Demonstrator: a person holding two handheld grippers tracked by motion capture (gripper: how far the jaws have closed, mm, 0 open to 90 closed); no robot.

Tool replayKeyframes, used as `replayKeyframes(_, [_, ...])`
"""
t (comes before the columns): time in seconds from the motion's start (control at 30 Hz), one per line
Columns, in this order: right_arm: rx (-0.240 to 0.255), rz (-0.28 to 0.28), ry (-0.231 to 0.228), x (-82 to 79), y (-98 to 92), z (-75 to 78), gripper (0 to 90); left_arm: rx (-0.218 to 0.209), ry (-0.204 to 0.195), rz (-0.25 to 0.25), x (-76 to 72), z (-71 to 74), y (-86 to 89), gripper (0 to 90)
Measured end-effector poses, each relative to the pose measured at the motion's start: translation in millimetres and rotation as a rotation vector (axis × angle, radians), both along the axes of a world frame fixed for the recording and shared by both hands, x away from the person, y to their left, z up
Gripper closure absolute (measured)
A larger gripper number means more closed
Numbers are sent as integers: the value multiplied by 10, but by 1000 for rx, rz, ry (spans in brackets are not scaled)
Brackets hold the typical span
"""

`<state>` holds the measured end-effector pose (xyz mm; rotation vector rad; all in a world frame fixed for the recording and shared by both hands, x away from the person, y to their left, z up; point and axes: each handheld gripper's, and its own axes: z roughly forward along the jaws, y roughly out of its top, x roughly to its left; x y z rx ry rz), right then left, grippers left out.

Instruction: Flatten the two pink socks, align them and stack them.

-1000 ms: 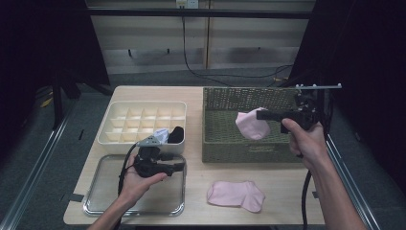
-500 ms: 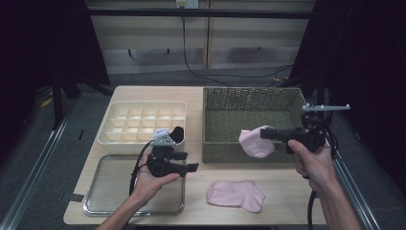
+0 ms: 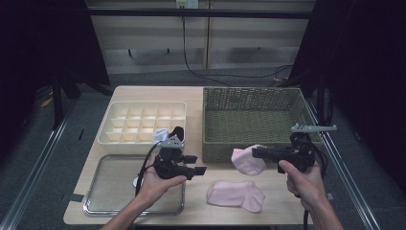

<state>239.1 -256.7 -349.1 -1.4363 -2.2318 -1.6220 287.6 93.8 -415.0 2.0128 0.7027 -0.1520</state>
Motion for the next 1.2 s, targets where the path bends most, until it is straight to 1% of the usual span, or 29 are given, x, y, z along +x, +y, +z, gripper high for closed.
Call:
replayKeyframes(0.03, [9, 4, 9, -1, 4, -40, 892, -4, -4, 1, -19, 14, -19, 424])
replayKeyframes(0.07, [15, 5, 18, 2, 9, -80, 892, -4, -20, -6, -40, 29, -37, 428])
replayKeyframes(0.1, [9, 3, 21, 8, 15, -121, 892, -1, -29, -14, -57, 39, -57, 431])
replayKeyframes(0.13, [14, 2, 31, 11, 22, -159, 892, 2, -31, -24, -64, 44, -71, 431])
replayKeyframes(0.2, [21, 2, 37, 12, 28, -185, 892, 9, -37, -33, -74, 53, -100, 434])
replayKeyframes(0.23, [22, 9, 46, 5, 57, -263, 892, 15, -42, -33, -75, 57, -124, 435])
replayKeyframes(0.3, [28, 15, 58, -3, 77, -307, 892, 11, -45, -31, -71, 60, -154, 435])
replayKeyframes(0.37, [17, 20, 68, -12, 111, -382, 892, 14, -52, -30, -68, 59, -185, 427])
replayKeyframes(0.43, [21, 26, 74, -14, 120, -419, 892, 13, -49, -33, -67, 55, -201, 416])
replayKeyframes(0.47, [26, 27, 80, -16, 130, -457, 892, 15, -46, -27, -64, 47, -228, 416])
replayKeyframes(0.5, [43, 32, 92, -13, 142, -518, 892, 7, -33, -22, -59, 38, -249, 417])
replayKeyframes(0.53, [53, 37, 100, -7, 154, -555, 892, 2, -29, -22, -53, 33, -264, 417])
replayKeyframes(0.57, [46, 36, 103, -2, 162, -575, 892, 9, -43, -26, -53, 23, -293, 417])
replayKeyframes(0.6, [41, 38, 110, 9, 175, -605, 892, 16, -47, -30, -57, 17, -310, 413])
replayKeyframes(0.63, [48, 44, 117, 14, 183, -623, 892, 20, -44, -37, -55, 8, -333, 405])
replayKeyframes(0.67, [44, 48, 120, 18, 196, -644, 892, 22, -39, -50, -60, 1, -368, 395])
replayKeyframes(0.7, [37, 52, 123, 23, 217, -666, 892, 31, -48, -68, -65, -3, -396, 383])
replayKeyframes(0.73, [41, 58, 133, 25, 232, -680, 892, 40, -54, -74, -69, -10, -415, 375])
replayKeyframes(0.8, [33, 65, 135, 30, 256, -705, 892, 53, -51, -88, -83, -34, -460, 359])
replayKeyframes(0.9, [34, 76, 139, 37, 276, -734, 891, 80, -74, -101, -102, -88, -526, 345])
replayKeyframes(0.93, [36, 74, 139, 38, 278, -740, 891, 83, -70, -115, -102, -102, -540, 342])
replayKeyframes(0.97, [39, 75, 139, 37, 280, -739, 891, 92, -74, -130, -109, -127, -567, 338])
replayKeyframes(1.0, [35, 82, 138, 34, 285, -735, 891, 105, -81, -135, -118, -141, -588, 337])
replayKeyframes(1.03, [43, 81, 133, 31, 289, -728, 891, 102, -84, -153, -123, -159, -609, 339])
replayKeyframes(1.07, [43, 81, 133, 31, 289, -728, 891, 110, -81, -168, -128, -169, -625, 339])
replayKeyframes(1.1, [48, 84, 134, 31, 293, -725, 891, 125, -90, -171, -135, -180, -647, 352])
replayKeyframes(1.13, [47, 85, 134, 31, 300, -721, 891, 124, -87, -174, -142, -195, -668, 374])
replayKeyframes(1.17, [52, 90, 134, 31, 304, -722, 891, 121, -78, -190, -145, -216, -688, 417])
replayKeyframes(1.2, [54, 98, 136, 32, 310, -725, 891, 121, -78, -199, -150, -227, -697, 488])
